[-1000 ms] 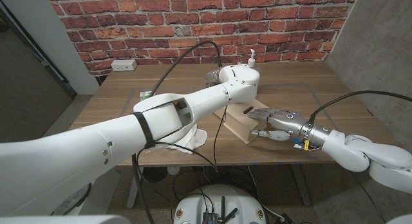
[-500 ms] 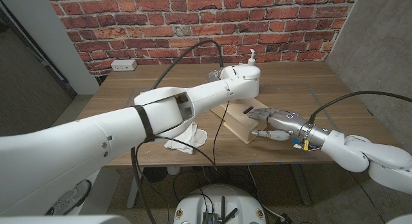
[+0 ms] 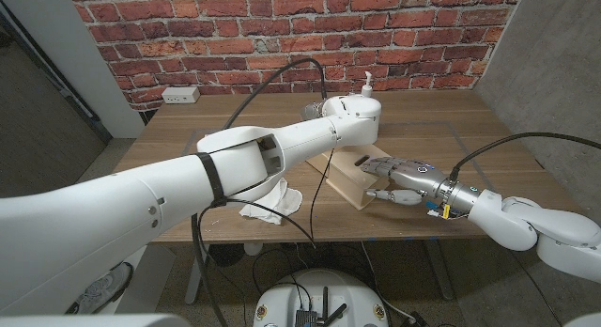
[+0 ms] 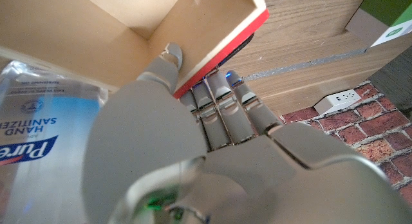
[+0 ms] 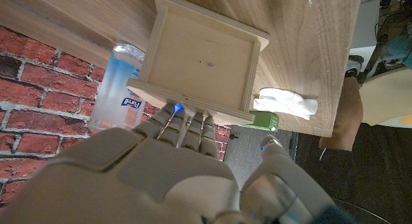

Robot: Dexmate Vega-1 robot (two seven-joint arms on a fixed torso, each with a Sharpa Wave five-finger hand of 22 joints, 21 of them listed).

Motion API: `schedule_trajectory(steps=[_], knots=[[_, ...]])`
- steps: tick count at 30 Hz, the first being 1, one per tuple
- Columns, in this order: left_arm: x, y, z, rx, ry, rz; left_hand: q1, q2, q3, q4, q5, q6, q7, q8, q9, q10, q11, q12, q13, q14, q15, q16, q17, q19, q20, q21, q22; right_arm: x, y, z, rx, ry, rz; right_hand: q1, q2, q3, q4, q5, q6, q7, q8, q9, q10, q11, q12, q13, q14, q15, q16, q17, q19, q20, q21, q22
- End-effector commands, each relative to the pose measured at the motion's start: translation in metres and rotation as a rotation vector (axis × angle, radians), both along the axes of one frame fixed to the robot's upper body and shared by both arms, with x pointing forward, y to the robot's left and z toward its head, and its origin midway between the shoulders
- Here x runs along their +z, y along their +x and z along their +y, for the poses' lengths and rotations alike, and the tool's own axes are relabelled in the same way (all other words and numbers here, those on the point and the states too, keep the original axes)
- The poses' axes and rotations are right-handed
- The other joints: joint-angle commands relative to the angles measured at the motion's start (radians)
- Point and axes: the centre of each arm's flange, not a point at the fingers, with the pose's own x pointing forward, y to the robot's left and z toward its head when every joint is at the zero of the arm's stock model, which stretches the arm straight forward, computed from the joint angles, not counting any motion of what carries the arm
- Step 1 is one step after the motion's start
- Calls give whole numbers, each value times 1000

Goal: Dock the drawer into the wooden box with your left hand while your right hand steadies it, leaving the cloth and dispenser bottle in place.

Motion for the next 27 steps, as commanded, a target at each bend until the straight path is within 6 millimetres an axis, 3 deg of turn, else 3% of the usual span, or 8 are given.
schedule_trajectory(steps=[1, 27], knots=[[1, 1, 4, 21, 16, -17, 69, 72, 2, 3, 4, 7, 6, 6, 1, 60, -66, 1, 2, 56, -107, 3, 6, 2, -124, -2, 1, 1, 2, 1, 4, 3, 8, -4, 41, 1, 4, -2, 3, 2, 0, 1, 3, 7, 6, 1, -5, -37, 0, 4, 10, -78, 6, 4], [6, 11, -5, -27, 17, -60, 70, 72, 1, 3, 4, 7, 8, 6, 2, 59, -68, 2, 2, 52, -107, 2, 5, 1, -124, -2, 1, 2, 4, 5, 19, -7, -3, -4, 42, -1, 4, -2, 0, 4, -1, 2, 1, 6, 5, 1, -7, -40, 1, 6, 12, -81, 6, 4]])
